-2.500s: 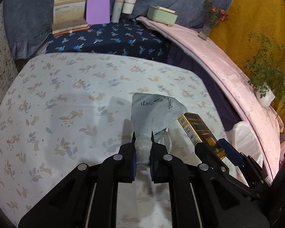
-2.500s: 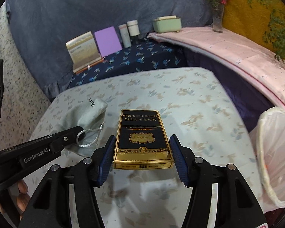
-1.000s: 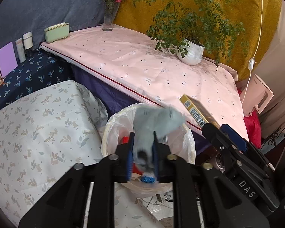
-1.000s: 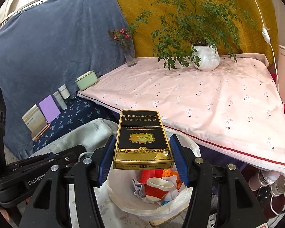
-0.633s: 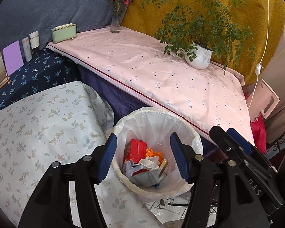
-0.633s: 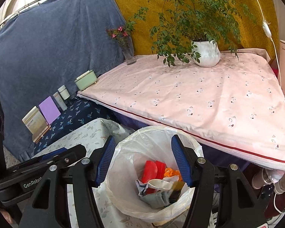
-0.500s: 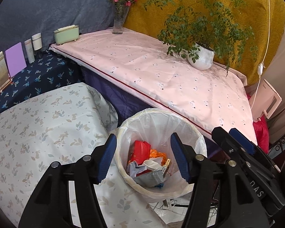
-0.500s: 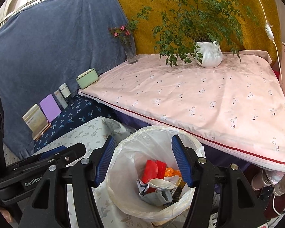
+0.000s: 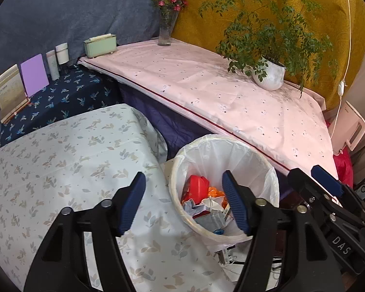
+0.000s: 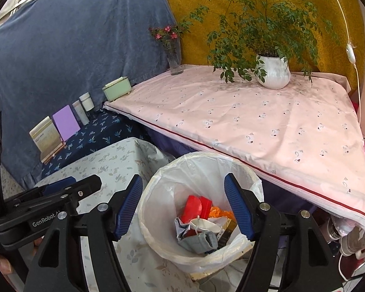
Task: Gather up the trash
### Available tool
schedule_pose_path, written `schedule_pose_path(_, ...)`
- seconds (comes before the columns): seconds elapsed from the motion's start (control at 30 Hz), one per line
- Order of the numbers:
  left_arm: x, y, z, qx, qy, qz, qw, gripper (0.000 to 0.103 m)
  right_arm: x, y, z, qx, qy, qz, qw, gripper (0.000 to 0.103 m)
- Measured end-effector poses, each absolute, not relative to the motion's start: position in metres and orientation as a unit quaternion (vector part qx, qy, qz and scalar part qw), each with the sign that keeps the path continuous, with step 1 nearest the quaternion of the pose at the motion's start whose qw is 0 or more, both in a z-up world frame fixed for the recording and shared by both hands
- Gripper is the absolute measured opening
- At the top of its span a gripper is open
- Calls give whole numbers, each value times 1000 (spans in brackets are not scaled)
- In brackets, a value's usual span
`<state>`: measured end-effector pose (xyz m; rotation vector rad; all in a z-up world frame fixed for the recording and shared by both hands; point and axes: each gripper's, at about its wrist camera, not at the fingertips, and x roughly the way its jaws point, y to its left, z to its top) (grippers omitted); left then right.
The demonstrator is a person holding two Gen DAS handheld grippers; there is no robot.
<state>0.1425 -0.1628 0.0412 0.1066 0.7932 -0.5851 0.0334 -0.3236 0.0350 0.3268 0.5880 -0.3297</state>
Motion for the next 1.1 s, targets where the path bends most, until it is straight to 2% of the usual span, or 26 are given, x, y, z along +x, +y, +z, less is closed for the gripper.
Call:
schedule_pose_path(0.47, 121, -144, 26, 76, 380, -257, 885, 71, 10, -302, 25, 115, 319, -184, 923, 84)
schedule_pose_path(0.53, 118, -142, 23, 79, 380, -252, 887, 78, 7, -301, 23, 112, 324, -184, 921, 84)
schedule_pose_path(0.73, 110, -138, 17, 87, 381, -231, 891, 89, 0, -299, 14, 114, 350, -185, 911, 86)
schedule_pose_path(0.8, 107, -136, 15, 90, 382, -225, 892, 91, -3, -299, 10, 119, 356, -185, 908, 93)
schedule_pose_path(0.87, 104, -135, 12, 92, 384, -220, 892, 92, -7, -298, 7, 119, 359, -186, 907, 96)
schedule_pose_path(1.1, 98, -131, 3, 87, 398, -211, 889, 93, -13, -294, 2, 107, 367, -181, 906, 96)
